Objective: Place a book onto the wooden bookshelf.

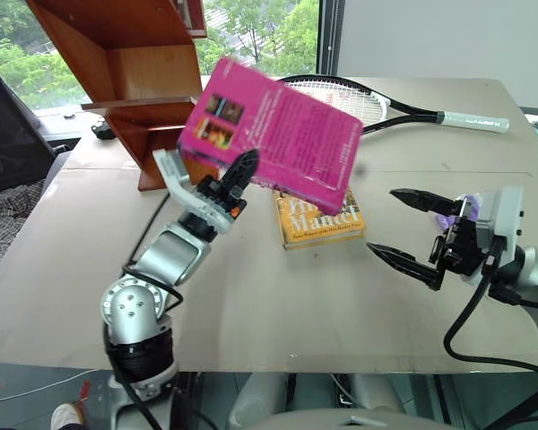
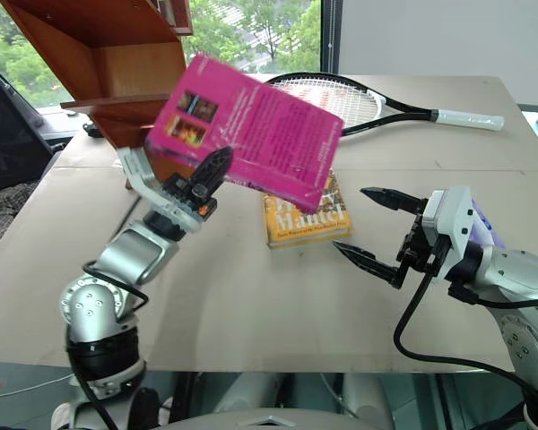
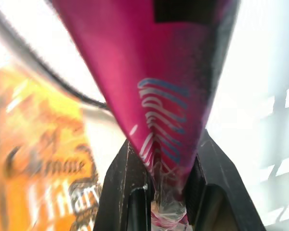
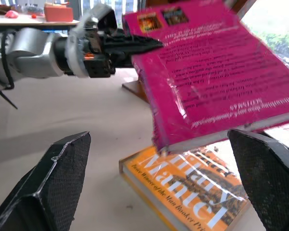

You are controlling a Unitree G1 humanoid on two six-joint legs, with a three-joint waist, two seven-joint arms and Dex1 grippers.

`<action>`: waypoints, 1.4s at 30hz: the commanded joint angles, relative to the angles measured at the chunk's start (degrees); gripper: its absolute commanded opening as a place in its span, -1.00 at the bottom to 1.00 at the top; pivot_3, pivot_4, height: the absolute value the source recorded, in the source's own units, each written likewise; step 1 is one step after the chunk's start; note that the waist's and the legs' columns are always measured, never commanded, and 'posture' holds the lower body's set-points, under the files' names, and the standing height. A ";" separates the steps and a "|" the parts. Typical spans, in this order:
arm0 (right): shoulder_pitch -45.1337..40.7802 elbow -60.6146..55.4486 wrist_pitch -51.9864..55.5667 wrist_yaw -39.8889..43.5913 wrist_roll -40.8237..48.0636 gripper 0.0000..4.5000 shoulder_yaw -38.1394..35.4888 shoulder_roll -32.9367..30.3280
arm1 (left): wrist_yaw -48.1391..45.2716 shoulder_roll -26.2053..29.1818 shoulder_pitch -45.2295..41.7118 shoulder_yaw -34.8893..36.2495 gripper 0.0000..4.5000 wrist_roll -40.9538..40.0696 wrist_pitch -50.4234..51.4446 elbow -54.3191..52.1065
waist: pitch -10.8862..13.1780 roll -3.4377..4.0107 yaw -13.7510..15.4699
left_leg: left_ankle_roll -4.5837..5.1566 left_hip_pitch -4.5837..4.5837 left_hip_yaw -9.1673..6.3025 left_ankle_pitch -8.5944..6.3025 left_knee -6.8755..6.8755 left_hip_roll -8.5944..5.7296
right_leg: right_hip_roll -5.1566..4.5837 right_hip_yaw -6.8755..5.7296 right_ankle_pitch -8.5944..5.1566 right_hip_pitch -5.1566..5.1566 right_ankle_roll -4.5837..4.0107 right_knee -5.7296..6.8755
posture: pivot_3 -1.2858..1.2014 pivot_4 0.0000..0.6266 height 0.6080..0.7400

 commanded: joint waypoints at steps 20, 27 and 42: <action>-11.27 15.05 -6.63 6.52 1.66 1.00 -9.40 -5.28 | -46.20 52.24 -33.13 -19.50 -0.88 82.30 -31.17 9.83 | 0.44 -0.27 -1.22 | 0.01 -0.14 0.48 0.01 -0.80 0.09 | 0.08 0.43 0.02 -0.58 -0.05 -0.24 | 0.03 -0.52 1.00; -17.54 15.40 -1.57 6.74 7.85 1.00 -11.22 -7.96 | -56.80 51.60 -41.09 -26.20 -0.88 96.64 -31.76 25.42 | 0.48 -0.30 -1.75 | 0.02 -0.26 0.45 0.01 -0.73 0.08 | 0.09 0.38 0.02 -0.68 -0.05 -0.15 | 0.03 -0.52 1.00; -13.43 12.98 -3.09 6.40 8.19 1.00 -12.09 -8.35 | -70.56 45.32 -53.02 -30.04 -0.88 113.28 -24.91 37.53 | 0.48 -0.40 -2.71 | 0.04 -1.15 0.04 0.00 0.17 0.01 | 0.01 -0.05 0.04 -1.11 -0.03 0.13 | 0.03 -0.52 1.00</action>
